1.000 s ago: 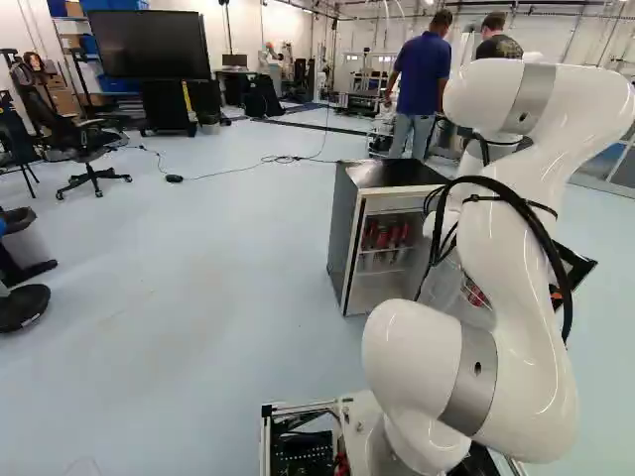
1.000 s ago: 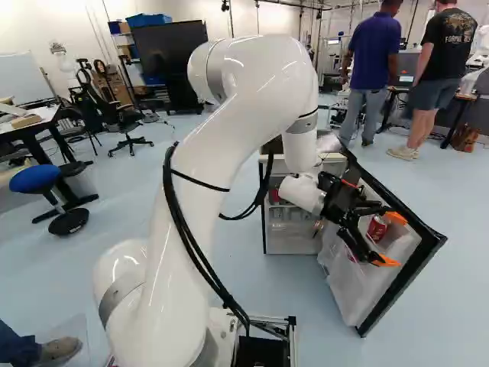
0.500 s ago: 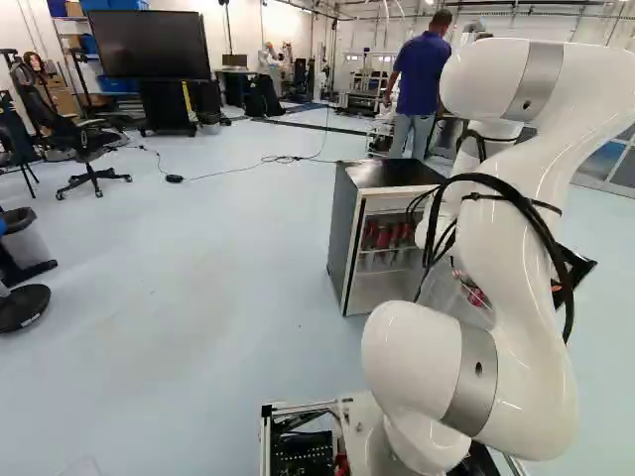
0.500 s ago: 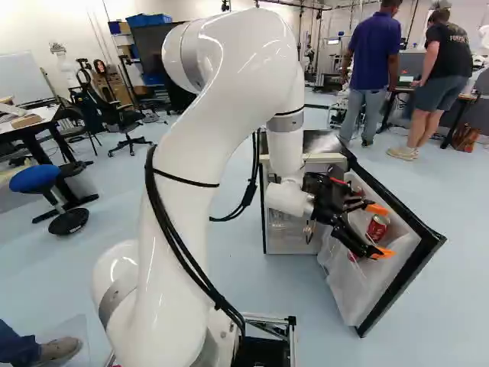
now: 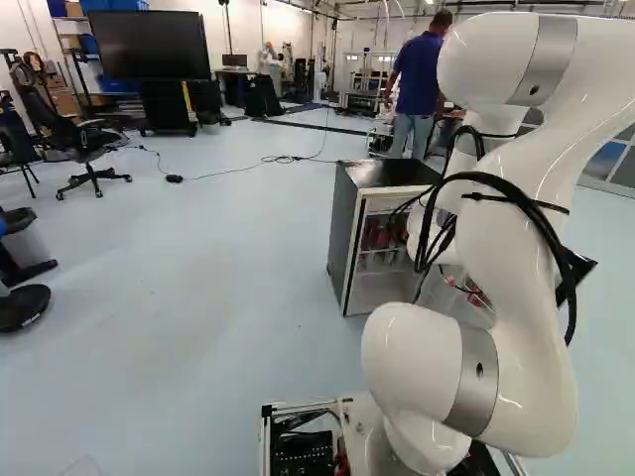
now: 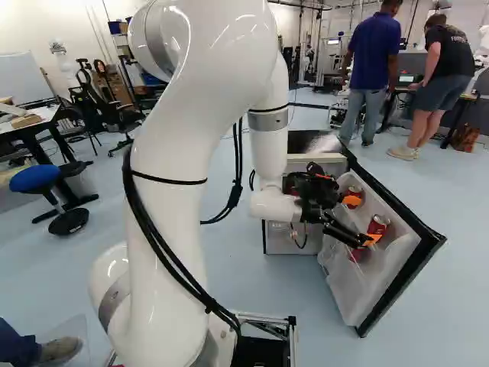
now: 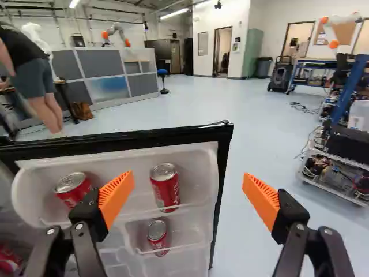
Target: Grab a drink from the fridge
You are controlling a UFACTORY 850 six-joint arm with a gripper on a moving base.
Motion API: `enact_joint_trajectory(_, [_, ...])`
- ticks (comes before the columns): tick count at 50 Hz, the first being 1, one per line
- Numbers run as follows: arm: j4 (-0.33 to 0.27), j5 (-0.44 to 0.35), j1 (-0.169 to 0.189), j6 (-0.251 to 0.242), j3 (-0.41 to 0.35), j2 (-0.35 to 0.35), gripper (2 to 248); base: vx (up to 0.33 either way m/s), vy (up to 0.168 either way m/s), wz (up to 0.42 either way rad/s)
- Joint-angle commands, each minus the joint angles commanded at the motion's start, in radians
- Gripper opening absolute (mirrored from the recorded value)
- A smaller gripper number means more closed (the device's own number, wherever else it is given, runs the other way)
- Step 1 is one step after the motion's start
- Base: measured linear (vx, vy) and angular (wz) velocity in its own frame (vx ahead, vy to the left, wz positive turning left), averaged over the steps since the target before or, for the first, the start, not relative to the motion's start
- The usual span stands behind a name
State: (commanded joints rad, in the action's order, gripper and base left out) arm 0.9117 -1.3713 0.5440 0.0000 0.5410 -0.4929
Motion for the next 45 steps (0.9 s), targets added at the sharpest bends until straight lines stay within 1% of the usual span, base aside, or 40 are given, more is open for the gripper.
enact_joint_trajectory(11, [-0.116,0.000,-0.006,0.000,-0.026,0.017,247,0.000,0.000,0.000])
enact_joint_trajectory(45, [-0.474,0.009,-0.006,0.000,-0.028,0.018,247,0.000,0.000,0.000])
